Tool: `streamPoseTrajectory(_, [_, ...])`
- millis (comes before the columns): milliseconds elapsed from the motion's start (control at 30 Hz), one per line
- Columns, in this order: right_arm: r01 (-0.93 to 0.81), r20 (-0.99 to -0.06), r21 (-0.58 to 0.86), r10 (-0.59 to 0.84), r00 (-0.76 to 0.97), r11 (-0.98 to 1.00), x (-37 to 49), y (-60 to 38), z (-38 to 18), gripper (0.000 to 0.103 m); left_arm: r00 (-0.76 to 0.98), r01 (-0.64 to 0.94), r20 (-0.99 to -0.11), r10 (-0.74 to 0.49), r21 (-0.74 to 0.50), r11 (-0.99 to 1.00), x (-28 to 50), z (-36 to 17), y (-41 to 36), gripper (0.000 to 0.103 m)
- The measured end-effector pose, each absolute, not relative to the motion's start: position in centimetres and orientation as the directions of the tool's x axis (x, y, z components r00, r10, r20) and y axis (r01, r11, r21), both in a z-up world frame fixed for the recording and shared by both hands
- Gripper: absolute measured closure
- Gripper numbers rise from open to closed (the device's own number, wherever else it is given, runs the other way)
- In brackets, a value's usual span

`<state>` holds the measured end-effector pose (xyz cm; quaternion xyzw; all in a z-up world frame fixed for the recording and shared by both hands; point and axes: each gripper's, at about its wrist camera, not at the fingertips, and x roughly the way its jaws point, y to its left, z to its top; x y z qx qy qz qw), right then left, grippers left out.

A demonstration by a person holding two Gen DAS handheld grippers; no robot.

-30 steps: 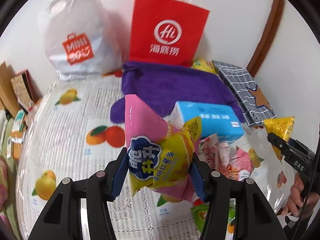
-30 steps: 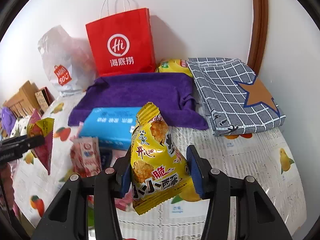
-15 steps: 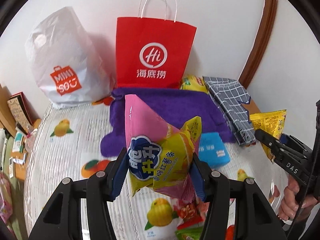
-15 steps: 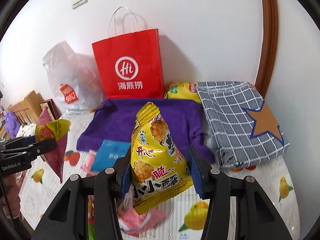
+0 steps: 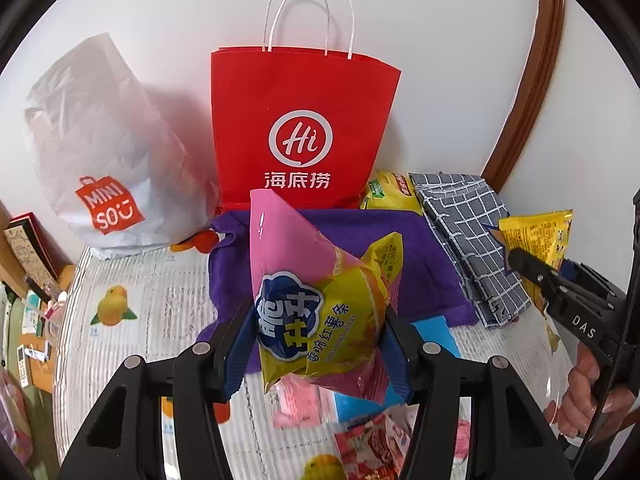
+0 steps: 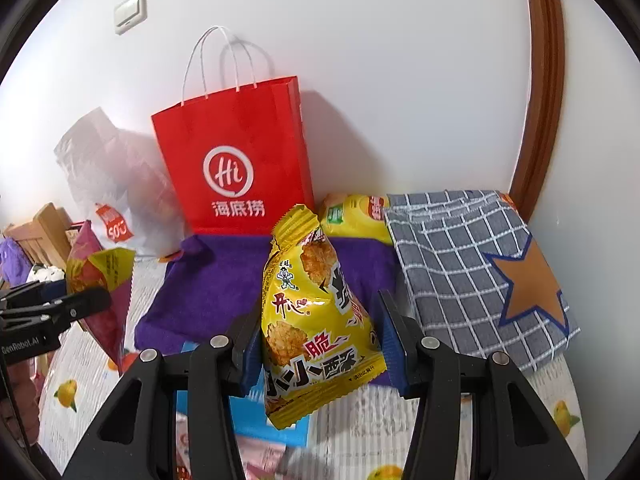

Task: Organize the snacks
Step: 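Carry pink-yellow bag onto purple towel with left tool while right tool carries yellow bag there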

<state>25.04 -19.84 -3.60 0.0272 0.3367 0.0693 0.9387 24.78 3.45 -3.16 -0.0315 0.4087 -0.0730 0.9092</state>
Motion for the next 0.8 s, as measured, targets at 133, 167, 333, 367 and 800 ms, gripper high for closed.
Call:
streamPoseTrajectory(133, [-0.117, -0.633, 0.089, 0.147, 0.760, 0.989, 27.1, -19.4, -3.8, 0.053, 0.653, 0.105, -0.741, -0.160, -0.120, 0.987, 26.4, -3.5, 3.7, 0.048])
streamPoseTrajectory(167, [-0.118, -0.636, 0.085, 0.145, 0.758, 0.989, 27.5, -19.3, -3.9, 0.053, 0.651, 0.105, -0.742, -0.160, -0.120, 0.987, 26.9, -3.6, 3.7, 0.048])
streamPoseTrajectory(333, [-0.120, -0.651, 0.073, 0.139, 0.747, 0.990, 29.9, -19.0, -4.7, 0.053, 0.630, 0.104, -0.760, -0.159, -0.120, 0.987, 29.3, -4.9, 3.7, 0.048])
streamPoseTrajectory(367, [-0.121, -0.652, 0.071, 0.138, 0.745, 0.990, 30.2, -19.0, -4.9, 0.053, 0.625, 0.108, -0.764, -0.158, -0.117, 0.987, 29.6, -5.2, 3.6, 0.048])
streamPoseTrajectory(800, [-0.119, -0.692, 0.062, 0.128, 0.710, 0.991, 34.9, -19.1, -7.9, 0.053, 0.588, 0.121, -0.793, -0.159, -0.108, 0.987, 34.2, -8.2, 2.6, 0.048])
